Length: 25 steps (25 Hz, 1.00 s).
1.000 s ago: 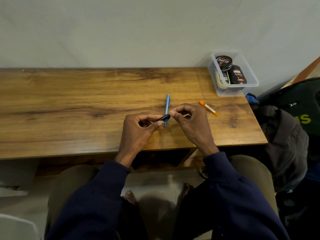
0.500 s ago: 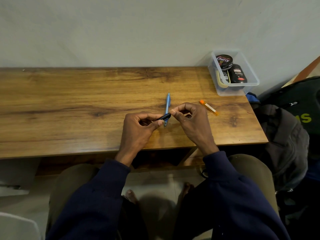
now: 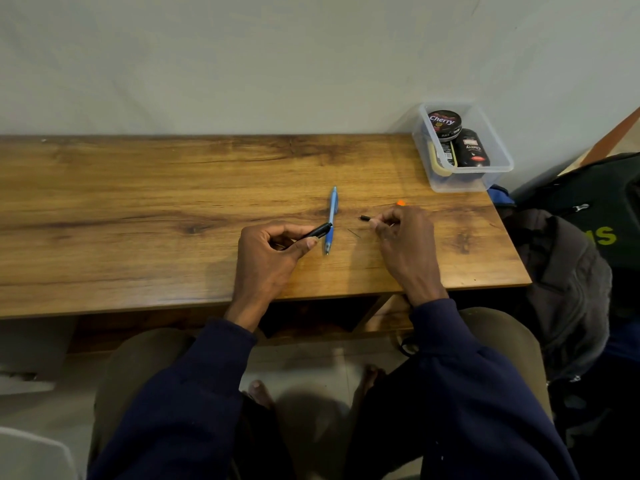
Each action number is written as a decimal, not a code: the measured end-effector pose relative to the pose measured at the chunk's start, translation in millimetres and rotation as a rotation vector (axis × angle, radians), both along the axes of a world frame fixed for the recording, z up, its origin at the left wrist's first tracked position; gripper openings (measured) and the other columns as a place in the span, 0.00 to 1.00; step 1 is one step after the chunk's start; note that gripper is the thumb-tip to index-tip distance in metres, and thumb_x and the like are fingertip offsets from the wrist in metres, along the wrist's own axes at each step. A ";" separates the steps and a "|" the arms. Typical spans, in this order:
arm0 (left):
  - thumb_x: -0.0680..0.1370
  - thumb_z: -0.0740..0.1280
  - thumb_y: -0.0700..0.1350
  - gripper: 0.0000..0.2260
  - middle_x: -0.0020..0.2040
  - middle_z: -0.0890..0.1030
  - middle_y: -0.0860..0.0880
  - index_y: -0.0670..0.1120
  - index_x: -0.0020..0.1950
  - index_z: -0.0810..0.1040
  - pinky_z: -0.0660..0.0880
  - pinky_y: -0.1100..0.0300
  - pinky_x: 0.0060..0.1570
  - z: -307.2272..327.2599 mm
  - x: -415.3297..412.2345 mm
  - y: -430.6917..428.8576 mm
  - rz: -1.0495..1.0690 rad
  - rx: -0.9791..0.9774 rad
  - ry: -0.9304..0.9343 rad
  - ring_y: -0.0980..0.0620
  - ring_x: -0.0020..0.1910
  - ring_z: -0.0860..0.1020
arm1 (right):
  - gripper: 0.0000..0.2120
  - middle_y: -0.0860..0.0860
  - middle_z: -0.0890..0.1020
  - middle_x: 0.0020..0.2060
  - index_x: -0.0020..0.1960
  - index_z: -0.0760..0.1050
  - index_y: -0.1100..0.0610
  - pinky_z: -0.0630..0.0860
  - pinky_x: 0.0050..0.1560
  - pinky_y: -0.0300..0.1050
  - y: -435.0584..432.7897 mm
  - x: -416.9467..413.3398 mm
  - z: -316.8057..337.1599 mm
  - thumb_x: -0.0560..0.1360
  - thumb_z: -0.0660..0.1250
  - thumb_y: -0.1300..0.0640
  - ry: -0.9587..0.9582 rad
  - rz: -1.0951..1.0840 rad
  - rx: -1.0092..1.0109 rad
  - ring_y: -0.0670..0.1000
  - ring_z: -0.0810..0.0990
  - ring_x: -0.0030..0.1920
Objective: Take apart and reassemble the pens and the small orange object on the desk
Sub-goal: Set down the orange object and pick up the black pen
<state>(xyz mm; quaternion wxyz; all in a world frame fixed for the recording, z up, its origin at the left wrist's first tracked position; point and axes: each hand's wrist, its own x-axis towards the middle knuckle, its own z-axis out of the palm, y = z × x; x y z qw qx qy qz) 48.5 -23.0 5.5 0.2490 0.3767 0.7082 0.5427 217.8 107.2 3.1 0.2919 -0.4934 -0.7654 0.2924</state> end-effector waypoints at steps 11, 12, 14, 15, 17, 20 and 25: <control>0.74 0.78 0.40 0.10 0.48 0.85 0.59 0.50 0.53 0.86 0.76 0.73 0.47 0.3 -0.3 -0.6 -0.007 0.008 -0.010 0.68 0.49 0.82 | 0.07 0.54 0.84 0.53 0.56 0.84 0.57 0.77 0.59 0.49 -12.0 -4.4 0.1 0.79 0.72 0.61 -0.142 0.084 0.180 0.52 0.79 0.56; 0.74 0.78 0.40 0.10 0.48 0.85 0.60 0.50 0.53 0.86 0.76 0.73 0.47 0.2 -0.2 -0.6 -0.007 0.011 -0.012 0.68 0.49 0.82 | 0.08 0.54 0.83 0.54 0.57 0.84 0.57 0.77 0.59 0.47 -14.4 -5.3 0.1 0.79 0.72 0.59 -0.184 0.101 0.181 0.52 0.78 0.58; 0.74 0.77 0.40 0.10 0.49 0.85 0.60 0.50 0.54 0.86 0.77 0.72 0.49 -0.2 -0.3 -0.8 -0.006 0.013 -0.008 0.66 0.51 0.83 | 0.08 0.54 0.82 0.55 0.57 0.83 0.57 0.74 0.59 0.44 -18.2 -8.1 -0.8 0.78 0.72 0.57 -0.256 0.100 0.171 0.54 0.76 0.62; 0.74 0.77 0.40 0.10 0.49 0.86 0.60 0.50 0.54 0.86 0.78 0.71 0.49 -0.3 -0.5 -1.0 -0.006 0.014 -0.006 0.65 0.51 0.83 | 0.08 0.54 0.82 0.56 0.56 0.83 0.56 0.74 0.59 0.45 -19.6 -9.7 -1.1 0.78 0.72 0.56 -0.285 0.092 0.163 0.54 0.75 0.64; 0.74 0.77 0.40 0.10 0.50 0.86 0.59 0.50 0.54 0.86 0.78 0.70 0.50 -0.6 -0.7 -1.3 -0.005 0.017 -0.009 0.64 0.51 0.83 | 0.07 0.54 0.81 0.56 0.55 0.82 0.56 0.74 0.59 0.46 -21.2 -13.2 -1.2 0.78 0.72 0.55 -0.331 0.078 0.151 0.55 0.74 0.66; 0.74 0.78 0.40 0.10 0.49 0.86 0.59 0.51 0.53 0.86 0.77 0.72 0.49 -0.2 -0.2 -1.4 -0.004 0.012 -0.007 0.66 0.51 0.82 | 0.08 0.56 0.79 0.58 0.56 0.80 0.57 0.76 0.63 0.52 -20.6 -17.9 -0.7 0.80 0.70 0.55 -0.386 0.062 0.151 0.58 0.71 0.68; 0.74 0.78 0.40 0.10 0.50 0.87 0.56 0.48 0.54 0.87 0.77 0.70 0.48 -0.9 -0.1 -1.0 0.007 0.010 -0.013 0.63 0.50 0.83 | 0.10 0.60 0.73 0.62 0.63 0.73 0.61 0.65 0.69 0.53 -21.6 -23.2 -4.5 0.84 0.59 0.59 -0.672 0.097 0.299 0.61 0.69 0.66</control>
